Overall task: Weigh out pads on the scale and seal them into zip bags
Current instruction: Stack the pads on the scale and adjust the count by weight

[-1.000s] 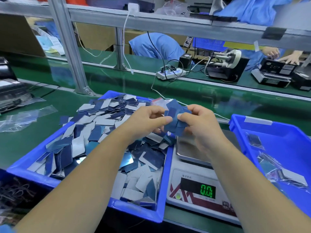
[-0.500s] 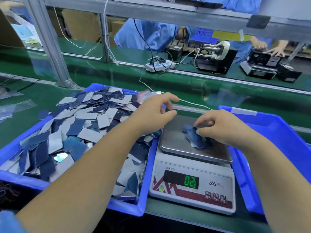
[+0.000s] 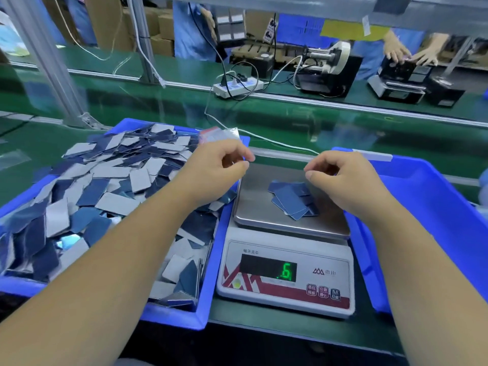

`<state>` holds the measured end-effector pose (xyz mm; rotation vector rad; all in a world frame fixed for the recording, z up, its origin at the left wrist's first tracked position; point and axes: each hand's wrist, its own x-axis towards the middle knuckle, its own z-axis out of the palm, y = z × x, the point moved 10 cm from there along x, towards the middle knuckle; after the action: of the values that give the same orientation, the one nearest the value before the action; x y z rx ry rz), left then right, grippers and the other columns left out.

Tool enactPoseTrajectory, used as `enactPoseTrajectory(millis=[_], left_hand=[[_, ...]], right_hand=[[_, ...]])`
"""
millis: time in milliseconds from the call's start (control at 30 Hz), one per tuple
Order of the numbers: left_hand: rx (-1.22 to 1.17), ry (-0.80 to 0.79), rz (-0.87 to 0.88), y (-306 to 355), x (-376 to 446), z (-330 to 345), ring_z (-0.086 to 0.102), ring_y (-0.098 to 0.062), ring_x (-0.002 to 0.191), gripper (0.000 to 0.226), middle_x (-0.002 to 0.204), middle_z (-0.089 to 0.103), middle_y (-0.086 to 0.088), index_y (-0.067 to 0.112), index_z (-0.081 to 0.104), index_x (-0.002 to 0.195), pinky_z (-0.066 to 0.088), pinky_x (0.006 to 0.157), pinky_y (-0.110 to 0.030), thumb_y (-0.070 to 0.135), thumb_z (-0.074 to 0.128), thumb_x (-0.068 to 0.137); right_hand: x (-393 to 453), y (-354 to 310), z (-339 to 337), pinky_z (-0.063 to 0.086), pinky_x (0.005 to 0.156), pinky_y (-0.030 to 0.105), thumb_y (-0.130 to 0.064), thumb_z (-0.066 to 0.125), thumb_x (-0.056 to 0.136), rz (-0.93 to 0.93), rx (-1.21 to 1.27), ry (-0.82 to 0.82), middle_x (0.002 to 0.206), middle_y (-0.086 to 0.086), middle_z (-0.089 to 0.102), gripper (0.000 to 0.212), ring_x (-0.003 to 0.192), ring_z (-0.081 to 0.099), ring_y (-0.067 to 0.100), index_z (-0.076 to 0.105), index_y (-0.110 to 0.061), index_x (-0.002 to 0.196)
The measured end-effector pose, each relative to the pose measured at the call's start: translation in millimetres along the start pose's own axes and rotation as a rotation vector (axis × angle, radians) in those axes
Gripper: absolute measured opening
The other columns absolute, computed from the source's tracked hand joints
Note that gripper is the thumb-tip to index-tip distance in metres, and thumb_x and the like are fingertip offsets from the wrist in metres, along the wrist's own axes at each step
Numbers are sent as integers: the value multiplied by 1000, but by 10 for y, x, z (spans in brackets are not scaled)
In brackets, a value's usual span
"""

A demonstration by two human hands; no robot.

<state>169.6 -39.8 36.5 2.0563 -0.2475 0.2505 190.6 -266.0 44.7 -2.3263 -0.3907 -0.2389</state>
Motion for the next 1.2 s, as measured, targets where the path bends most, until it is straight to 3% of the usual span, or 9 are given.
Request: enactPoseTrajectory(millis=[167, 300, 533, 667, 800, 900, 1000, 1100, 1200], left_hand=[[9, -2, -27, -8, -12, -3, 45, -4, 60, 21, 86, 65, -14, 26, 72, 89, 45, 60, -18, 9, 61, 93], [10, -2, -31, -16, -12, 4, 45, -5, 59, 24, 73, 59, 3, 29, 71, 85, 45, 60, -19, 9, 61, 93], [27, 1, -33, -67, 4, -2, 44, -3, 54, 25, 57, 53, 18, 32, 71, 82, 38, 52, -11, 13, 61, 93], [26, 1, -26, -100, 24, -6, 42, -3, 53, 26, 56, 50, 16, 35, 71, 80, 37, 50, -12, 15, 61, 92], [35, -23, -58, -120, 34, 26, 44, -1, 52, 23, 58, 54, 24, 34, 70, 87, 38, 51, -11, 15, 60, 94], [132, -137, -17, 60, 62, 211, 53, -5, 67, 19, 91, 64, 21, 34, 69, 105, 42, 61, -9, 20, 64, 93], [353, -416, 52, 279, 42, 576, 56, -2, 94, 41, 121, 55, 13, 33, 58, 128, 44, 80, -11, 34, 68, 89], [549, -624, 39, 298, 13, 846, 52, -16, 107, 58, 121, 50, 6, 23, 53, 128, 49, 94, -36, 50, 73, 80], [650, -679, 53, 316, 66, 948, 52, -19, 105, 59, 115, 52, 5, 27, 55, 122, 50, 90, -38, 54, 78, 75]], right_hand=[[-58, -82, 87, 40, 59, 15, -24, 72, 83, -42, -60, -41, 68, -22, 64, 12, 62, 51, 0, 69, -30, 73], [-111, -228, 151, 37, 61, 5, -39, 79, 77, -140, -124, -62, 72, -15, 63, 15, 68, 51, -9, 67, -31, 81], [-114, -296, 202, 37, 65, 9, -46, 77, 76, -196, -153, -86, 81, -12, 62, 22, 81, 52, -4, 67, -30, 87], [-77, -137, 153, 34, 67, 4, -46, 77, 76, -122, -164, -101, 93, -15, 59, 21, 86, 50, -13, 68, -34, 91], [3, 90, 124, 38, 73, 17, -54, 77, 76, 42, -219, -234, 100, -18, 57, 35, 86, 50, -11, 67, -34, 102], [36, 119, 154, 40, 68, 20, -64, 78, 68, 106, -309, -394, 96, -17, 63, 43, 85, 56, -4, 64, -33, 96], [50, 59, 199, 43, 67, 20, -68, 79, 62, 115, -387, -506, 95, -19, 63, 50, 86, 59, -2, 63, -34, 96], [49, -39, 267, 44, 66, 23, -72, 79, 58, 104, -466, -566, 92, -17, 63, 58, 83, 60, 2, 61, -32, 97], [42, -126, 352, 47, 64, 28, -68, 81, 57, 66, -545, -583, 88, -9, 64, 56, 77, 59, 9, 60, -28, 90]])
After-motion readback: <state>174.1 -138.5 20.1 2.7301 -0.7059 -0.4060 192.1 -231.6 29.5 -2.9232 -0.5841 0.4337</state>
